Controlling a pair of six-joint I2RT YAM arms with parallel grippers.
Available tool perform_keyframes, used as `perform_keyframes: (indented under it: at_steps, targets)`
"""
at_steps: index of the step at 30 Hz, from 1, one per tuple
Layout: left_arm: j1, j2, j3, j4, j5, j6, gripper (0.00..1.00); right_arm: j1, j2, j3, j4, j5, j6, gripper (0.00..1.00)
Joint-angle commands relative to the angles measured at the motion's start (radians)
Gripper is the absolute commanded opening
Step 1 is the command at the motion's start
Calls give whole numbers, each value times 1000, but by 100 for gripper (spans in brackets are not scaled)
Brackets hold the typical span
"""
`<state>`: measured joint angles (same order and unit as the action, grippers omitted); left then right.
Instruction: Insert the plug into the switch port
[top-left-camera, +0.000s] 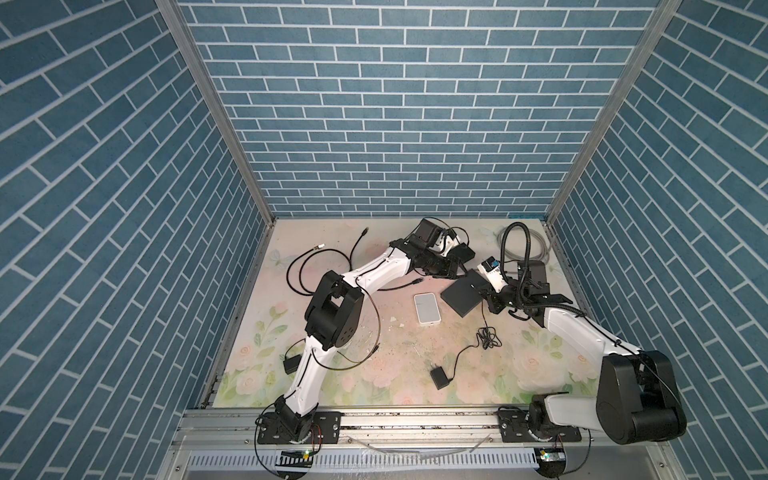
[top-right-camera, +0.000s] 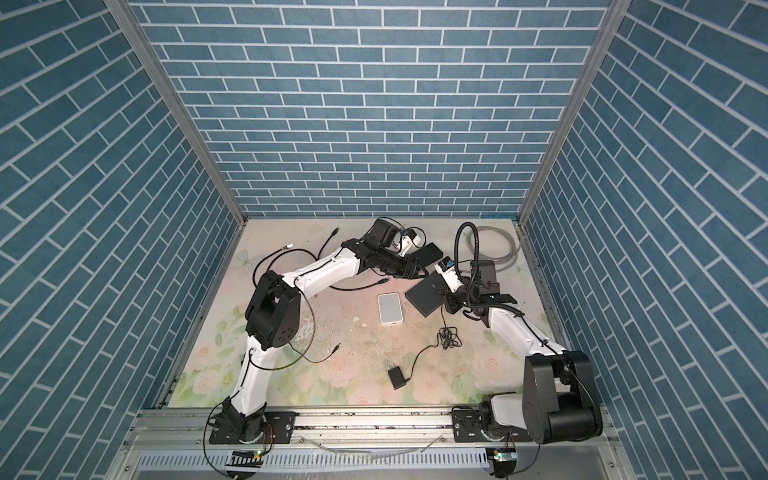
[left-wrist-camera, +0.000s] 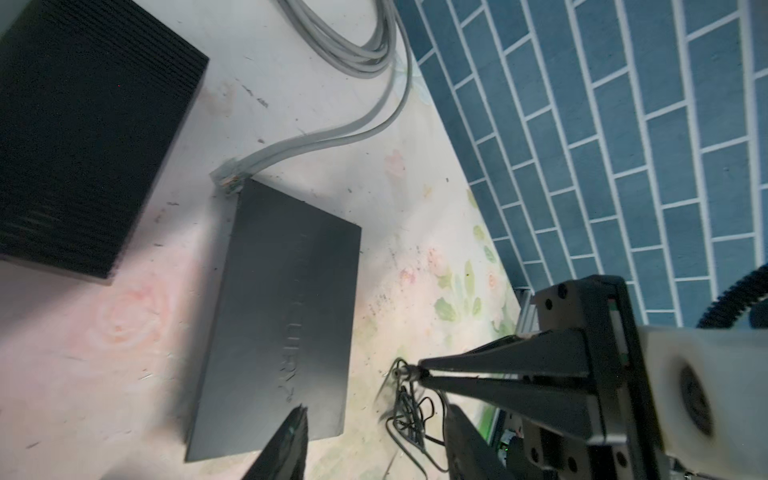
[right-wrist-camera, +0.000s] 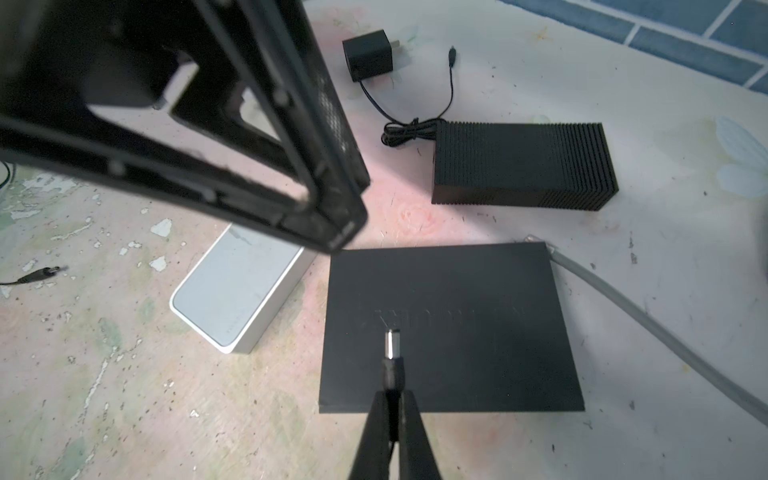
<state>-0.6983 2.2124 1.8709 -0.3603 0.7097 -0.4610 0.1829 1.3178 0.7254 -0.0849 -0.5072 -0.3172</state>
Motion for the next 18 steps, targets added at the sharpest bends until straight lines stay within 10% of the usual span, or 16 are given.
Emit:
perform_keyframes:
  at_steps: [1, 18]
  targets:
    - [-4, 45, -5, 42, 38, -57, 53, 5, -21, -39, 72, -57, 33, 0]
    - [-3, 50, -65, 174, 94, -177, 36, 43, 18, -34, 157, -44, 65, 0]
